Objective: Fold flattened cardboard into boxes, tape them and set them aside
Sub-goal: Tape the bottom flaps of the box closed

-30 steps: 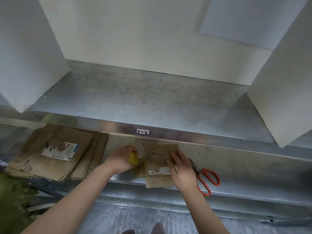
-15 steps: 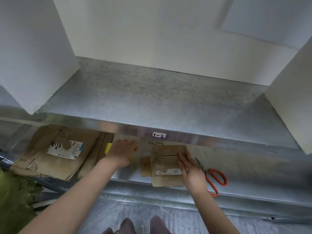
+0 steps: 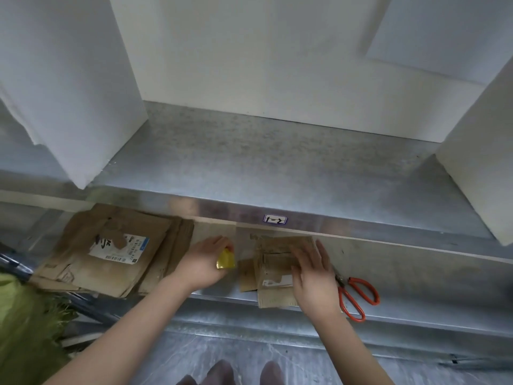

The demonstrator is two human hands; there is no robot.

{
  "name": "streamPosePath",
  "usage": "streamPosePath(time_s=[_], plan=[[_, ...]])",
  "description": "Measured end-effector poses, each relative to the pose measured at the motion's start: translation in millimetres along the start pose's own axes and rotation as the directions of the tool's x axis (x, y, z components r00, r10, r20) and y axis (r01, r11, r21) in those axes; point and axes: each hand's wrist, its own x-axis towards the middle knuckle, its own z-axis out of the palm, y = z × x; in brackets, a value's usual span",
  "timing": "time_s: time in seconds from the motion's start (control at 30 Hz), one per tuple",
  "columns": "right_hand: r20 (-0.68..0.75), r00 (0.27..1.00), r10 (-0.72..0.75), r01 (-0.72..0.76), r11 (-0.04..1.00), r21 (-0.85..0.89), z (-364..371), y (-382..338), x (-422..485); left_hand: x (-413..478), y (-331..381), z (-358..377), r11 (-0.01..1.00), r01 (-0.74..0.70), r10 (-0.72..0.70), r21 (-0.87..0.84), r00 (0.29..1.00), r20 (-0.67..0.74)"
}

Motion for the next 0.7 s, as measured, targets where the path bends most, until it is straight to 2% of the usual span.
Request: streamPosePath(time_s=[0.13,0.23,0.4,0.5,0.7], plan=[[-0.017,0.991,-0.136,0.137,0.984,0.112,-4.8,-56.7,-2.8,-12.8,0.1,-6.1,0.999,-0.031,0.031,-0.010,0.998,-0.046],[0.025,0.985,-0.173,0.166,0.971,0.170,4.9,-95.0,-10.1,-21.2,2.5,-10.9,0.999,-0.052,0.051,-0.012,0.996,-0.074],[0.142,0.988,-0.067,0.040,0.982,0.182,18.8,-129.0,-19.6,-34.8,2.5,-18.4,0.996,-0.084,0.084,0.000,0.992,-0.094],[0.223,0.975,-0.007,-0.050,0.967,0.249,20.2,-138.8,-18.3,-41.5,0.8,-22.0,0.996,-0.089,0.089,0.012,0.993,-0.079],[0.229,0.967,0.111,-0.205,0.874,0.440,20.3,-152.2,-14.2,-51.6,-3.9,-26.4,0.995,-0.100,0.100,0.014,0.993,-0.055]])
